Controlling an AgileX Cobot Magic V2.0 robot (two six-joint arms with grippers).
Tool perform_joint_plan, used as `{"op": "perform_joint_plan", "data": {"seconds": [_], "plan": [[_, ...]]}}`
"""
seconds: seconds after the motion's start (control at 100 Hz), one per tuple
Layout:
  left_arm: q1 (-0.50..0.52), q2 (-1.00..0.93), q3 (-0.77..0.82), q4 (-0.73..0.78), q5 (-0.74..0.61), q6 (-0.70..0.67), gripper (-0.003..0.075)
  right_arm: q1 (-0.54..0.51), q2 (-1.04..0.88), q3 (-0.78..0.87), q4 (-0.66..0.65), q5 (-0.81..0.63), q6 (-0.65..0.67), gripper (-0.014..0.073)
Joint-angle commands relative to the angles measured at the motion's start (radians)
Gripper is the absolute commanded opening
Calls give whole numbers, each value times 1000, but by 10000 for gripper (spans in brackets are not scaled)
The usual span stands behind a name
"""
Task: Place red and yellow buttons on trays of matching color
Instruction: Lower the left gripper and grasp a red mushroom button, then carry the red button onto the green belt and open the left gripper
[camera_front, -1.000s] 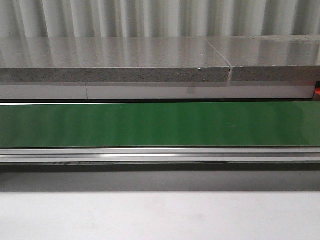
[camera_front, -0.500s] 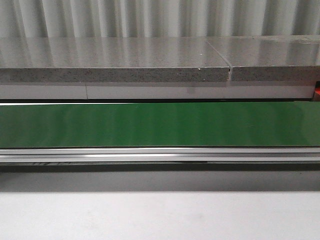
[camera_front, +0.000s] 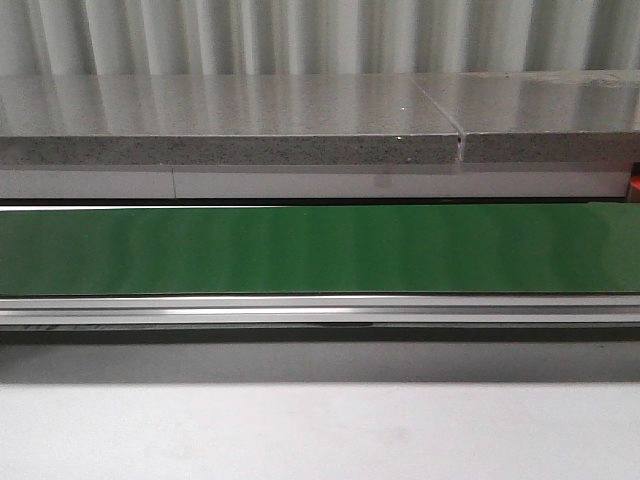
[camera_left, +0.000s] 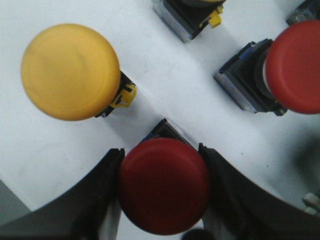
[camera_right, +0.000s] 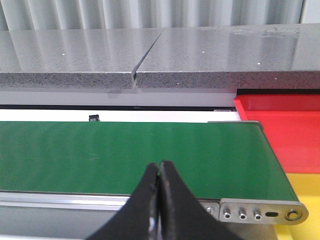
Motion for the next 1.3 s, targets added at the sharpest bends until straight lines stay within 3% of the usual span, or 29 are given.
{"op": "perform_joint_plan", "data": {"seconds": [0.0,0.46,0.65,0.99,1.29], "plan": [[1,-35,-30,-5,-37,4,-21,-5,-17,2,-7,-80,-4,-67],[-100,-272,-32,6,63,63,-20,11,-17,2,-7,-80,-4,-67],[-158,-371,-104,5,138,113,-20,11,-17,2,-7,-80,-4,-67],[-377,-313,-267,3,206,163,-20,11,-17,2,-7,-80,-4,-67],[-451,-116,-360,3,206,190,-20,11,-17,2,-7,-80,-4,-67]]}}
